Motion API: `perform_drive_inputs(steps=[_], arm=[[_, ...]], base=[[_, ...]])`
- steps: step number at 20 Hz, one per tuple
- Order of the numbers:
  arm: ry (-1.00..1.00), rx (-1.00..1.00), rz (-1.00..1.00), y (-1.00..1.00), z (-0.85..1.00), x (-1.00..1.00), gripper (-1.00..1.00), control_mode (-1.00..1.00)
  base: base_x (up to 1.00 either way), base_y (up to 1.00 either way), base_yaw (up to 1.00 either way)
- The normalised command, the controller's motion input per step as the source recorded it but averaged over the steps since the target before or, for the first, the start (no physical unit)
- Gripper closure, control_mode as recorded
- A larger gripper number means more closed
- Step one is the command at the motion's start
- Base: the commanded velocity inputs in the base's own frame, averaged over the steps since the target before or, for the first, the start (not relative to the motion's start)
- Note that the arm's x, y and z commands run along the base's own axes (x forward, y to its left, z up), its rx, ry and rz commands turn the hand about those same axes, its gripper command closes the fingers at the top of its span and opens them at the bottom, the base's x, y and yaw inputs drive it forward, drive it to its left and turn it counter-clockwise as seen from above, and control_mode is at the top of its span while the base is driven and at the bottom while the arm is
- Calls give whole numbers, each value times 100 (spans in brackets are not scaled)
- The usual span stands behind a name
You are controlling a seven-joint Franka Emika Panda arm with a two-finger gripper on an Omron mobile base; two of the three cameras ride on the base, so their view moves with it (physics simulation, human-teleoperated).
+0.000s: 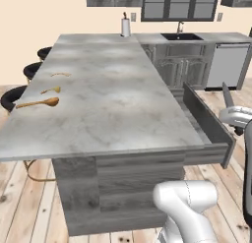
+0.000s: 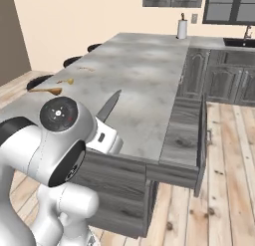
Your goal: Pick up the metallic utensils from the counter and place them in the open drawer. Make sure not to pick up any wooden utensils.
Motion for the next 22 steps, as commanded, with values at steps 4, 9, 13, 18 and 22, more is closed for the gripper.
perform_drive_inputs(steps=[4,9,13,18,22], arm=[[0,0,0,0,0,0,100,100],[0,0,0,0,0,0,100,100],[0,0,0,0,0,0,100,100],[0,0,0,0,0,0,100,100],[0,0,1,0,-48,28,100,-100]], base=[[2,-100,5],[36,-79,2],[50,-15,0],[29,0,1],[0,0,0]])
